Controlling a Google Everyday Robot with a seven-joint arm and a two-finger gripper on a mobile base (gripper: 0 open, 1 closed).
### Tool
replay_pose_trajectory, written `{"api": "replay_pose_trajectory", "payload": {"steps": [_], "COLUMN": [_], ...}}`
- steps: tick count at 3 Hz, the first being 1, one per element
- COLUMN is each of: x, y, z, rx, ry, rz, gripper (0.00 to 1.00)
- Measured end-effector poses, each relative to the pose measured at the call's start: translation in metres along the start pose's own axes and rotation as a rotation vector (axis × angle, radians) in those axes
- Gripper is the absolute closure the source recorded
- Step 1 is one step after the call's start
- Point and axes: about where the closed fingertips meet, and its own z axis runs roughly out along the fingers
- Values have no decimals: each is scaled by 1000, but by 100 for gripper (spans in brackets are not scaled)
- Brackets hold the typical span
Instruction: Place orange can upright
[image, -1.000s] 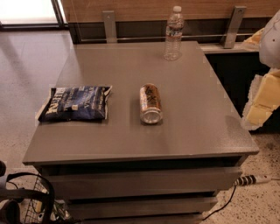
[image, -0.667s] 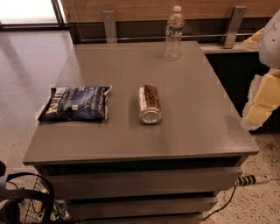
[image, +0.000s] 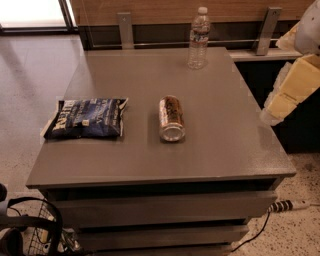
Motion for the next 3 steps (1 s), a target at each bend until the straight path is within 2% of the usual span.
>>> {"api": "replay_pose_trajectory", "payload": {"steps": [1,2,3], "x": [-12,-15,-15], "y": [-3,-1,-1], "z": [4,9,8], "rx": [0,25,25], "ry": [-115,-167,-166], "rz": [210,392,383], "gripper": [0,0,0]}}
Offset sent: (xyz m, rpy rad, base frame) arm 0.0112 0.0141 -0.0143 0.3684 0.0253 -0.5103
